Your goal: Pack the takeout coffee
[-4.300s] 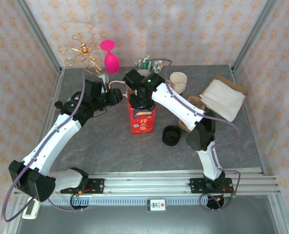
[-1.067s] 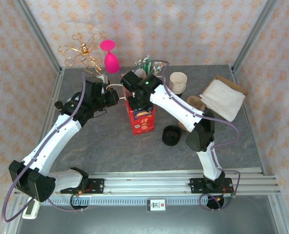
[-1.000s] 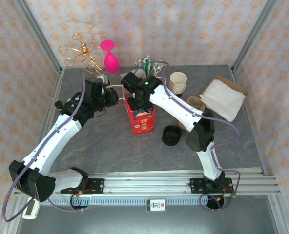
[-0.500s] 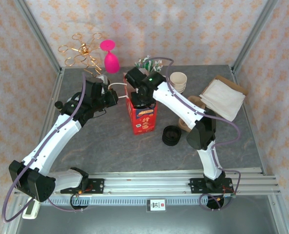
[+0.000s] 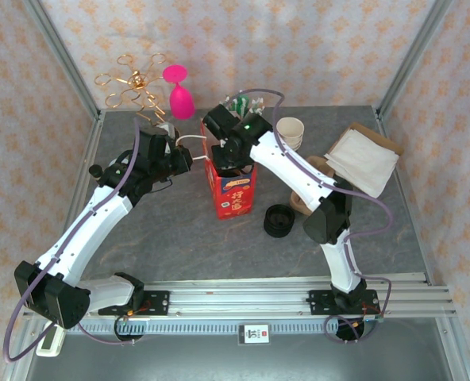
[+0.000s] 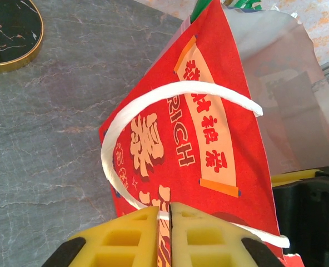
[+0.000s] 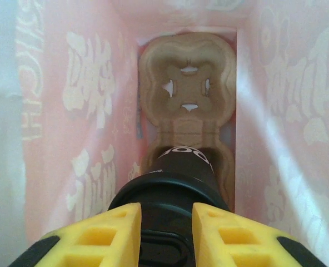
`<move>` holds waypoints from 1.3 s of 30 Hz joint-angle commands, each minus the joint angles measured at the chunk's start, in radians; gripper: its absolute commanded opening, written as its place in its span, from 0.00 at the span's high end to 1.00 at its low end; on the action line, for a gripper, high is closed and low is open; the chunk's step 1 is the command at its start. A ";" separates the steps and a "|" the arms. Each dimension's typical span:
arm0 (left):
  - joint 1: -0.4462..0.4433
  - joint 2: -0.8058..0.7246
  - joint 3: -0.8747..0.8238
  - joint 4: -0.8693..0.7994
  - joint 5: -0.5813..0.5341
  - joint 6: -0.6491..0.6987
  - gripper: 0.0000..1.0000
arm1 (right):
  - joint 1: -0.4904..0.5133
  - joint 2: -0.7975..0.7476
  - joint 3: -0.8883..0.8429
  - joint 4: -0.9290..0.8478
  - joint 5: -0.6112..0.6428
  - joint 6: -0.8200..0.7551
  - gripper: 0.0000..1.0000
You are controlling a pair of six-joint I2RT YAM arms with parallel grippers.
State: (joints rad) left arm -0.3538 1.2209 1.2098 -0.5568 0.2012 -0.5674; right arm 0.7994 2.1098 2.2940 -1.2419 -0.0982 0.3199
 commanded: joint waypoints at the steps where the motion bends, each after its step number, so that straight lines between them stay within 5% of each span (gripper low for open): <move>1: -0.008 0.002 0.031 -0.017 -0.014 0.012 0.85 | 0.003 -0.008 0.051 -0.030 0.005 0.000 0.70; 12: -0.008 -0.007 0.053 -0.029 -0.020 0.014 0.74 | 0.007 -0.029 0.088 -0.041 0.005 0.006 0.69; 28: -0.004 -0.024 0.138 -0.075 -0.041 0.035 0.71 | -0.012 -0.118 0.194 -0.011 -0.006 0.006 0.68; 39: 0.013 -0.034 0.242 -0.113 -0.131 0.075 0.64 | -0.231 -0.211 0.130 0.238 -0.187 0.018 0.64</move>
State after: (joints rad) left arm -0.3519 1.2152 1.4174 -0.6361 0.1322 -0.5255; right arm 0.6254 1.9190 2.4424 -1.1046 -0.2119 0.3275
